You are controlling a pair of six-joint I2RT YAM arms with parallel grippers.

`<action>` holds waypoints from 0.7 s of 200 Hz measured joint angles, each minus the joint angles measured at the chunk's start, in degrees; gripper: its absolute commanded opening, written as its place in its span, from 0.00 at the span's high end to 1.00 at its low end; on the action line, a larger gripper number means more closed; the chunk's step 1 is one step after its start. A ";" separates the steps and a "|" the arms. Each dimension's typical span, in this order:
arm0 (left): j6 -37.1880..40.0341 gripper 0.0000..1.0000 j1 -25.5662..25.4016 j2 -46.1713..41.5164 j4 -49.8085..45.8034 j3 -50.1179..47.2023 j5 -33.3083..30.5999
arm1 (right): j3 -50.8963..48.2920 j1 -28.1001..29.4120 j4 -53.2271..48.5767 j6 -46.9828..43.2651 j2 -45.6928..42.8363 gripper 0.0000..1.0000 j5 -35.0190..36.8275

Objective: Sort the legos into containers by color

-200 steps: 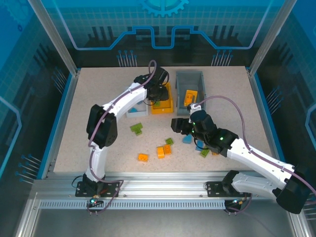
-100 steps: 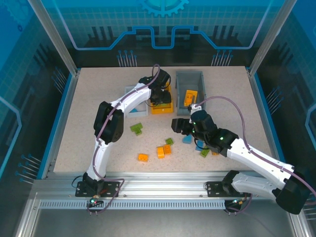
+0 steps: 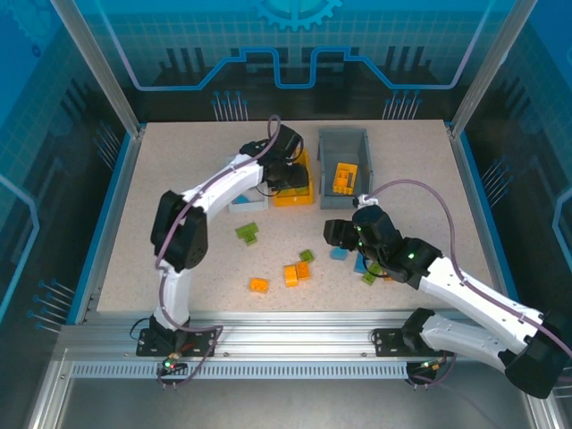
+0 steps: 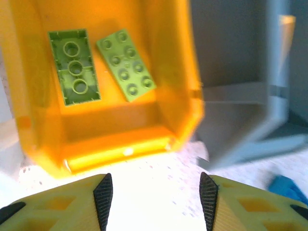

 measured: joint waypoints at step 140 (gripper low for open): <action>-6.71 0.18 -25.86 0.02 7.28 -15.10 -5.73 | 2.86 -1.16 -25.16 4.26 -18.12 0.16 3.04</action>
